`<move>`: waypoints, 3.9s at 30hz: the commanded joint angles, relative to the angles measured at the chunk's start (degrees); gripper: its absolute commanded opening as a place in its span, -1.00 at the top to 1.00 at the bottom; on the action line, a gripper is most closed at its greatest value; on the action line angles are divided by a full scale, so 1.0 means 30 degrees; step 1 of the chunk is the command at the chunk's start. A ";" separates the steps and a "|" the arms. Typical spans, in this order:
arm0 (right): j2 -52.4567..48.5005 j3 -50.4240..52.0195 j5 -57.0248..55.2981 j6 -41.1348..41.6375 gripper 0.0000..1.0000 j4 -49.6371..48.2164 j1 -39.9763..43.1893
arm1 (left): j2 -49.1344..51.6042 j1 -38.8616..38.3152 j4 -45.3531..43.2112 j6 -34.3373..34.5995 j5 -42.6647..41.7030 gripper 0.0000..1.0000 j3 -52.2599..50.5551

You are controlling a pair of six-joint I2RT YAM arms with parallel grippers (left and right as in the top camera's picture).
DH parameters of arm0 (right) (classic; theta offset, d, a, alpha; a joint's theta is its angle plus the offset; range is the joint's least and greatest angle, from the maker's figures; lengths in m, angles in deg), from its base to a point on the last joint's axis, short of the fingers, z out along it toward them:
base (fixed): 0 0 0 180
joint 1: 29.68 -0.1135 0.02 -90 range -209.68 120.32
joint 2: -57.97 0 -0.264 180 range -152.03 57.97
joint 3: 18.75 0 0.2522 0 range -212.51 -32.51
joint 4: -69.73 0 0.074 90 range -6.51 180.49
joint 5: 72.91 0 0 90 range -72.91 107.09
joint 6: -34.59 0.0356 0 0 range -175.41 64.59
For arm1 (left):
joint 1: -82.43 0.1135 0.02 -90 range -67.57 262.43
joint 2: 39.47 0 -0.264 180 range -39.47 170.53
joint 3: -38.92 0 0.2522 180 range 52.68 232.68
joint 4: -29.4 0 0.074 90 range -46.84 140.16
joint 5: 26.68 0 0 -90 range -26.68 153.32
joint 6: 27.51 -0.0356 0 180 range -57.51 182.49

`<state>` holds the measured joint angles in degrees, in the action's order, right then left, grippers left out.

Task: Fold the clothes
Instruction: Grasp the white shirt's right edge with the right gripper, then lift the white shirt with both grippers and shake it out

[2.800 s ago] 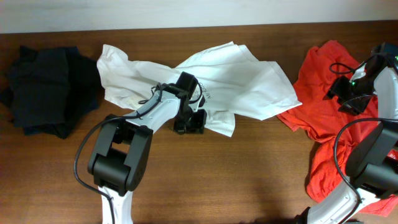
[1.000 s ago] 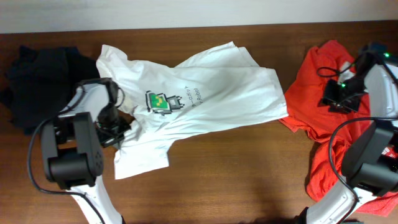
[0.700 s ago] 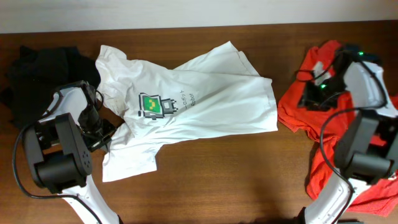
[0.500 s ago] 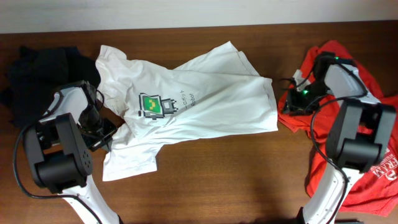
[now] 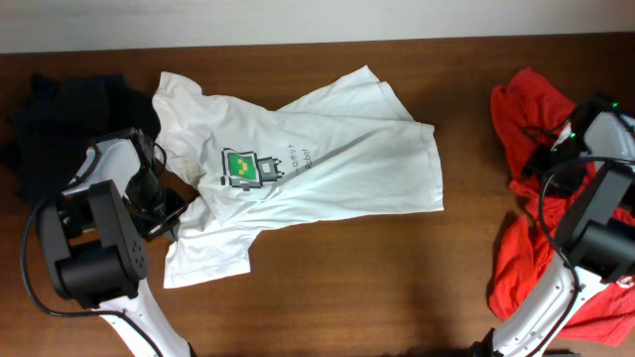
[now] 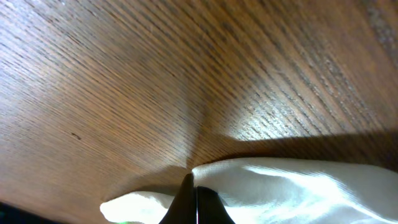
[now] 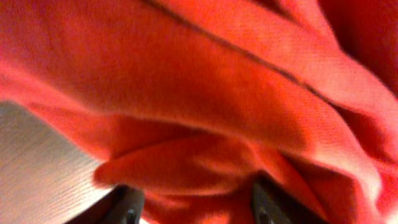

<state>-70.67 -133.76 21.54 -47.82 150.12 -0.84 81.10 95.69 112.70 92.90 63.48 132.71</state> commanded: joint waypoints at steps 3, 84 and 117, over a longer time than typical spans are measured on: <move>0.0765 -0.4524 0.5224 -0.3104 -0.49 0.4911 -0.1290 | 0.0408 -0.0168 -0.0743 -0.0248 -0.0787 1.00 -0.0226; 1.0032 -1.2903 0.0852 -0.0911 0.92 1.0222 -0.6098 | -1.3333 0.3104 0.0284 -0.8568 -1.0280 0.99 1.5846; 0.5581 -1.3362 0.6222 0.4248 0.92 -0.5552 -0.5770 | -0.3439 0.2040 -1.8877 0.0539 -1.3814 1.00 1.9263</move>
<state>-56.07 -172.32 42.34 -33.15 129.16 -20.08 72.88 98.79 51.70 92.66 26.68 185.15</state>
